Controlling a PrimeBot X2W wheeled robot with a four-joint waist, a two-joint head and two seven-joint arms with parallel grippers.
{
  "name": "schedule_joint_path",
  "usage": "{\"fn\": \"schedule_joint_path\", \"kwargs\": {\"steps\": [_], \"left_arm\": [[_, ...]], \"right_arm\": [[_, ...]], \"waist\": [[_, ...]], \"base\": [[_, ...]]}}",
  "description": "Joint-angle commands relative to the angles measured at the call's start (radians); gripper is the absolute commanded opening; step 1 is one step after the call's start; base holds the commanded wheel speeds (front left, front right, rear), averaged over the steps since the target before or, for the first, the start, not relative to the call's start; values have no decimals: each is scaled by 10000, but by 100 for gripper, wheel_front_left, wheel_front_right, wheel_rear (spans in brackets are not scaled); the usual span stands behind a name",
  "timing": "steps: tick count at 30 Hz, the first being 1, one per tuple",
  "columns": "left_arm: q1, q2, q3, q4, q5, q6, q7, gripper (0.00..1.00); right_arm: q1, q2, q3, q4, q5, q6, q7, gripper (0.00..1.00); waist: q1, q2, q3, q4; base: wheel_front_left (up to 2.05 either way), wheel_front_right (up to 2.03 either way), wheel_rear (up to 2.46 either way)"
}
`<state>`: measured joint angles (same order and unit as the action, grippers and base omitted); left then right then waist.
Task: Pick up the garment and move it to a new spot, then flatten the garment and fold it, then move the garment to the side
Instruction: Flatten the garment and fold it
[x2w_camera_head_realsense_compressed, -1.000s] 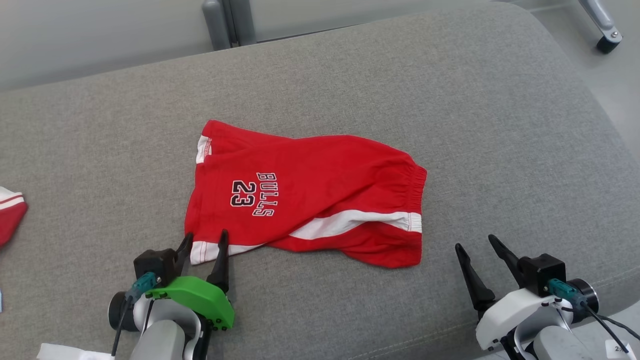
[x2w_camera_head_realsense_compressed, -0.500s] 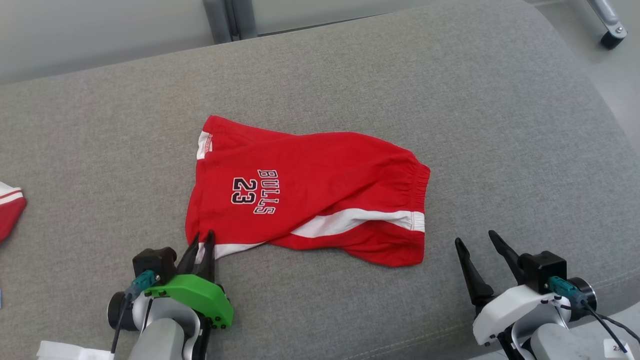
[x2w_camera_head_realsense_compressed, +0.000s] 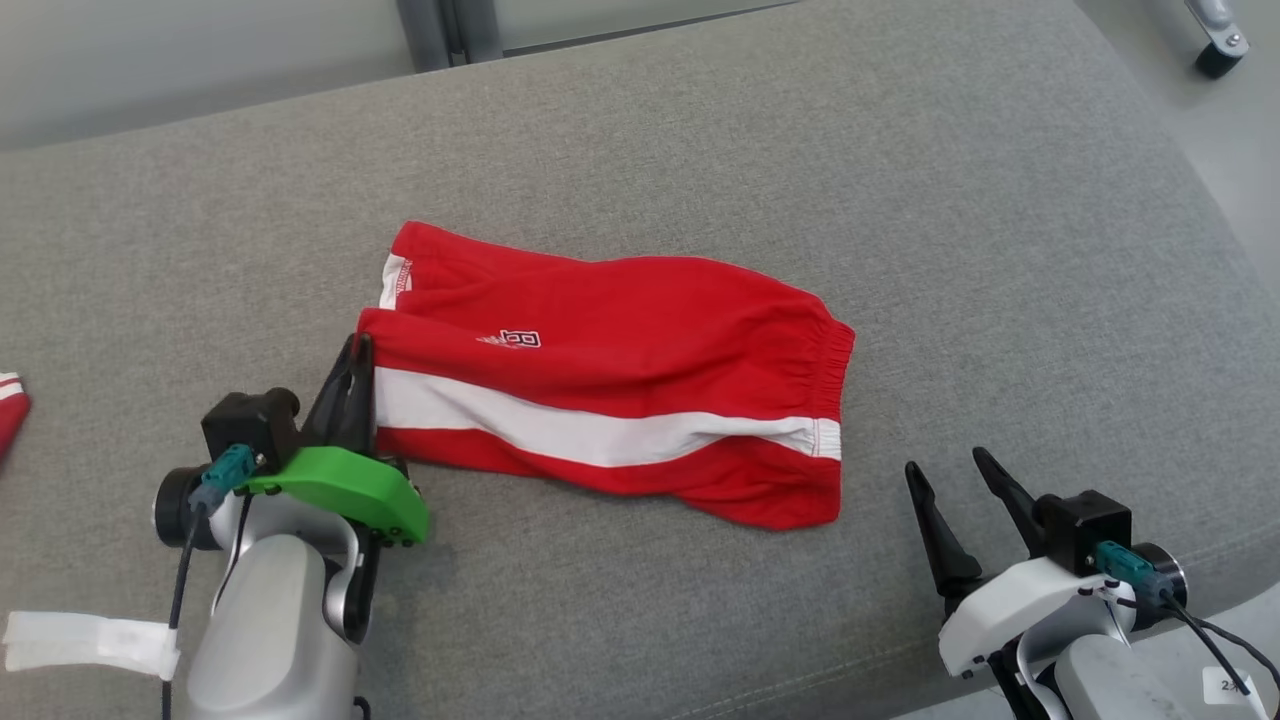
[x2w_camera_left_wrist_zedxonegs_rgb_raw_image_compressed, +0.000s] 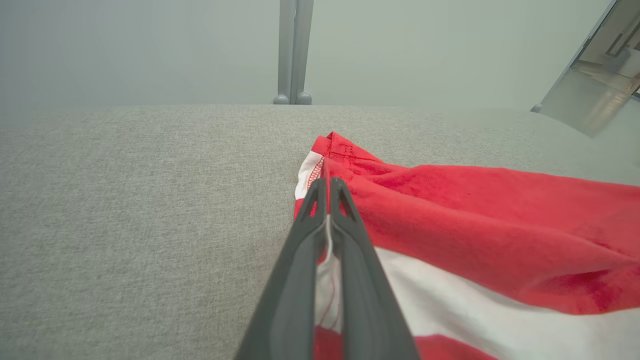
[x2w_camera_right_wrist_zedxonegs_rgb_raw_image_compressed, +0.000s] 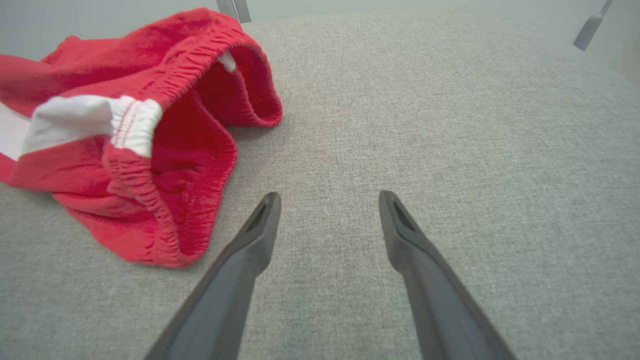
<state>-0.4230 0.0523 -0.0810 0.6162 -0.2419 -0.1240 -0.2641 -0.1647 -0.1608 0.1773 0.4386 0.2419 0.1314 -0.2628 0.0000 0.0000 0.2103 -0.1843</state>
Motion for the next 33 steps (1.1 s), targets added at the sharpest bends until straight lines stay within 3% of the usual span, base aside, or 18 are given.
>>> {"fn": "schedule_joint_path", "kwargs": {"steps": [1,6,7,8,9,10,15,33], "left_arm": [[-335,156,150,317,137,38,-5,0],[-1223,505,509,1465,395,210,-7,2],[-1326,608,535,1683,497,265,-5,30],[-1407,642,587,1873,506,289,-5,48],[-1486,688,656,2011,525,316,-4,84],[-1547,731,717,2168,568,395,-5,100],[-1444,731,989,2077,712,513,-5,100],[1872,36,1275,-1197,1420,495,-5,100]], "right_arm": [[-132,37,33,-25,16,-14,-29,100],[-333,136,50,-126,34,-14,-29,100],[-345,165,19,-168,38,-14,-29,100],[-355,180,-5,-213,28,-14,-29,100],[-370,204,-48,-267,13,-14,-29,100],[-373,226,-120,-331,6,-14,-29,100],[-421,377,-334,-734,-94,-14,-29,100],[-132,654,-173,-1127,-342,-14,-29,100]], "waist": [[0,0,137,-165],[0,0,467,-615],[0,0,534,-692],[0,0,593,-754],[0,0,642,-804],[0,0,673,-839],[0,0,687,-717],[0,0,-784,1065]], "base": [[0,0,0],[0,0,0],[0,0,0],[0,0,0],[0,0,0],[0,0,0],[0,0,0],[0,0,0]]}}
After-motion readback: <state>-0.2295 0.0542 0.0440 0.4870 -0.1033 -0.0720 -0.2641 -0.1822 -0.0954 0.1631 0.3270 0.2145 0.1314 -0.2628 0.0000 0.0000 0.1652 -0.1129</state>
